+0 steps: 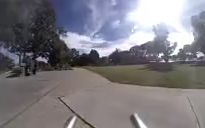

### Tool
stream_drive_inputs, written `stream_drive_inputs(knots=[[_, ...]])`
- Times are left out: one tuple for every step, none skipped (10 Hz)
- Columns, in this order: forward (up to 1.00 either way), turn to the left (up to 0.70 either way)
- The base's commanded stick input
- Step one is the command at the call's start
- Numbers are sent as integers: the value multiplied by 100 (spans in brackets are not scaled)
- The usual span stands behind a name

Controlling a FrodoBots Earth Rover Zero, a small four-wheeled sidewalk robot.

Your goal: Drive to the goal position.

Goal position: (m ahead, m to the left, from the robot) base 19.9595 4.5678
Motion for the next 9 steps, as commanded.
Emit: stream_drive_inputs(knots=[[100,0],[100,0],[100,0],[100,0],[100,0],[100,0],[100,0],[100,40],[100,40]])
